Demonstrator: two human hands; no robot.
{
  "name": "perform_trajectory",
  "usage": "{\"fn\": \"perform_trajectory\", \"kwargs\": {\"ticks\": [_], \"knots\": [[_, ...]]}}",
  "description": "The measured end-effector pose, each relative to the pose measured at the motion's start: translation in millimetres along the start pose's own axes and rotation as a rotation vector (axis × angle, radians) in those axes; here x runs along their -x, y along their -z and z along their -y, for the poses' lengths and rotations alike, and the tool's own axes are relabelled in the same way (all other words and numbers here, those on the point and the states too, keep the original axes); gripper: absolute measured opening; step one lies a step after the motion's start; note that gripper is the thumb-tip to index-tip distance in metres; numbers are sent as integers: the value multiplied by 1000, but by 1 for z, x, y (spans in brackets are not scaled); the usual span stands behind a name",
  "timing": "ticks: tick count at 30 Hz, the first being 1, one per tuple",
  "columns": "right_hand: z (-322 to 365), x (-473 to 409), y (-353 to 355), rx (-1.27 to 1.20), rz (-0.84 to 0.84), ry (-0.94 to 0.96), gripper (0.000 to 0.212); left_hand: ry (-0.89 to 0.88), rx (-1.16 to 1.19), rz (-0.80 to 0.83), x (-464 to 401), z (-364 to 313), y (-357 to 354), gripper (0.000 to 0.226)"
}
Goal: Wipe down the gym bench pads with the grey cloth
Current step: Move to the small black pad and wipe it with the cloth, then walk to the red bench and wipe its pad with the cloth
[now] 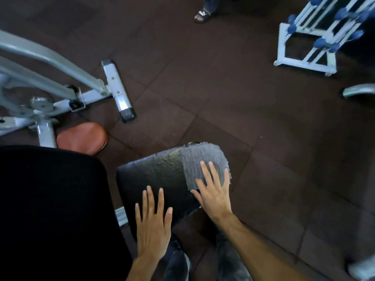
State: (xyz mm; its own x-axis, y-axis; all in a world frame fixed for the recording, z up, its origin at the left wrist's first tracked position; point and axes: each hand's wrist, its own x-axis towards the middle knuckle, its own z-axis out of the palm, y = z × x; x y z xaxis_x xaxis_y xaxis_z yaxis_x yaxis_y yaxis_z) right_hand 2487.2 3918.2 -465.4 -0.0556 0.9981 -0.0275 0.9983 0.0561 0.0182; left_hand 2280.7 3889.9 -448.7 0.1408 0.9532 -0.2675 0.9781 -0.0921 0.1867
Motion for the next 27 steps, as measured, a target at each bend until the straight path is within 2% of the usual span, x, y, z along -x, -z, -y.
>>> {"fn": "perform_trajectory", "kwargs": {"ticks": [6,11,14,18,23,27], "knots": [[8,-3,-3,1,-22,-37,27,-92,-50,-9,-10,0,7,62],[14,11,28,-189,-185,-346,9,-193,-61,47,-9,-20,29,61],[4,40,47,-352,-255,-547,12,-282,-66,64,-2,-46,44,57],[-23,94,67,-475,-268,-668,18,-456,-54,122,10,-101,64,47],[-84,175,76,-548,-256,-850,10,-678,-170,285,26,-183,64,34],[-136,235,84,-530,-204,-1004,8,-759,-314,572,37,-256,53,30]]}}
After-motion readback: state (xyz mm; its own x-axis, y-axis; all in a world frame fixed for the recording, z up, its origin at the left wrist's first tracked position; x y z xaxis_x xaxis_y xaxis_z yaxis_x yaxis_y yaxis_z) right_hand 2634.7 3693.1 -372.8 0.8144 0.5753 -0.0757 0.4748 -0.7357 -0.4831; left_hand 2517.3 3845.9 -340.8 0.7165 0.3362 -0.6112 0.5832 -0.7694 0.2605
